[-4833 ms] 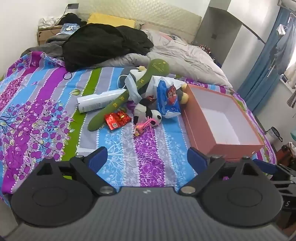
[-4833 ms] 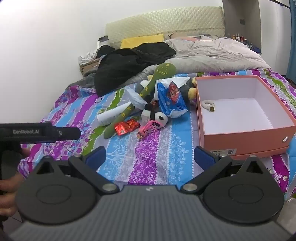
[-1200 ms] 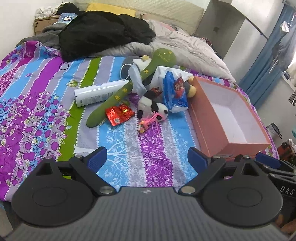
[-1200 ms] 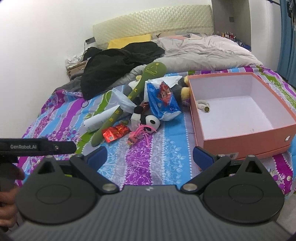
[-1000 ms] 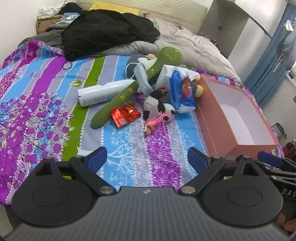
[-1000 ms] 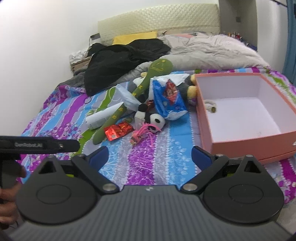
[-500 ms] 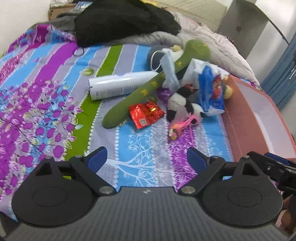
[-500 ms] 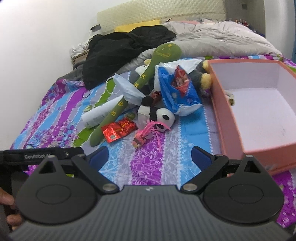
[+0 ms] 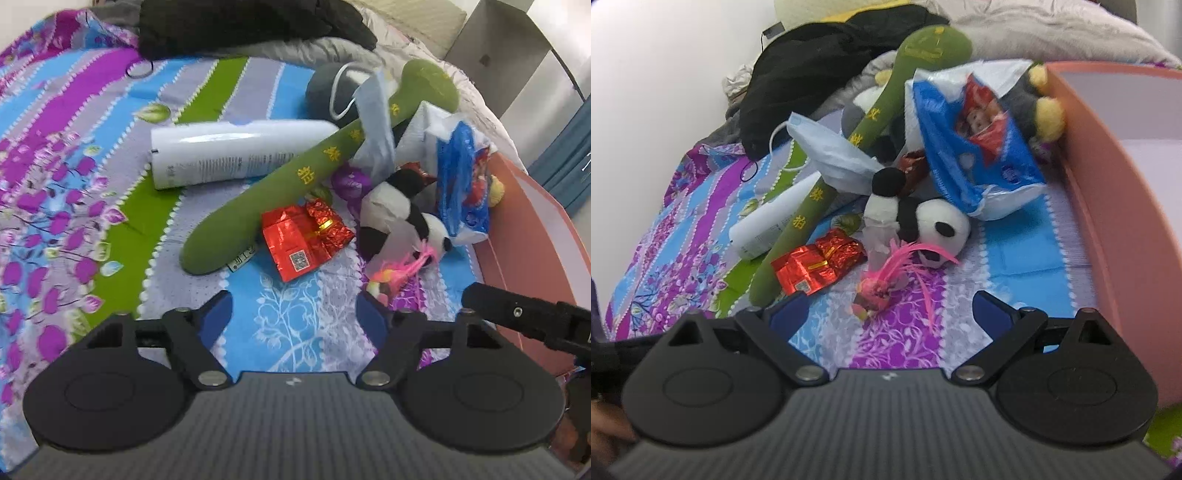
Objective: Organize soft objects
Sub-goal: 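Reach the right tool to the pink bird toy while the left tool reaches the red packet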
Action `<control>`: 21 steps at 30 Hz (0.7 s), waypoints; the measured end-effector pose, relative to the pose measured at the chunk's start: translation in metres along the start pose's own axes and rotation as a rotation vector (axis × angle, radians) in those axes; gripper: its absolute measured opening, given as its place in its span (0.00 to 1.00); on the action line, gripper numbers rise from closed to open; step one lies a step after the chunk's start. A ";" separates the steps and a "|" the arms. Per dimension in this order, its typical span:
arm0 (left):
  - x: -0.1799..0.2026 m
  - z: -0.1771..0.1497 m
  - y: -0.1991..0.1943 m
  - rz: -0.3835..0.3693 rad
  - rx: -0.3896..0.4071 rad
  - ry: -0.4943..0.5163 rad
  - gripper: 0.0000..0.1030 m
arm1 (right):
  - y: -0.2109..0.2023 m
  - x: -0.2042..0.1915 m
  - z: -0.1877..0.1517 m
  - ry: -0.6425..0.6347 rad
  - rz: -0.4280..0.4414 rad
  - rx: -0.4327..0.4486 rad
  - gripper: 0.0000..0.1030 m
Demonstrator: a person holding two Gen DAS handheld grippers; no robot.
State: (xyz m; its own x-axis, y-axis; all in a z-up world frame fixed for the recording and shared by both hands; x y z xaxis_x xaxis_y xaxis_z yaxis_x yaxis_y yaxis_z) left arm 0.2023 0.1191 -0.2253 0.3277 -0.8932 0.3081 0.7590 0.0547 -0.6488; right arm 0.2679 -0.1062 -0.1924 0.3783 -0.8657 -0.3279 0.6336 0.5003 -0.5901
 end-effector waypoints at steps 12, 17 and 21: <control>-0.020 0.005 0.047 -0.042 0.014 -0.159 0.54 | 0.063 -0.003 -0.008 0.056 0.018 -0.087 0.67; -0.031 0.011 0.054 -0.062 0.036 -0.303 0.33 | 0.073 -0.001 -0.013 0.123 0.048 -0.120 0.44; -0.033 0.012 0.058 -0.071 0.020 -0.362 0.11 | 0.073 0.002 -0.013 0.162 0.047 -0.125 0.32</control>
State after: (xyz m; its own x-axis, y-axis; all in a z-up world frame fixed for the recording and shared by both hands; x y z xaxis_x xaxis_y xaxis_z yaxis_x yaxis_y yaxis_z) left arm 0.2423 0.1567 -0.2649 0.4493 -0.6794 0.5802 0.7963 0.0102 -0.6048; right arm 0.3061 -0.0716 -0.2463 0.2853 -0.8379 -0.4653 0.5251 0.5428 -0.6555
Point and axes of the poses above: each gripper's, at about its wrist camera, not at the fingertips, and y roughly the way its jaws point, x to its right, z to its top, the point moved 4 cm from there along y, roughly the way its jaws point, and after that the axes turned 12 degrees about x, right-handed, at the moved point
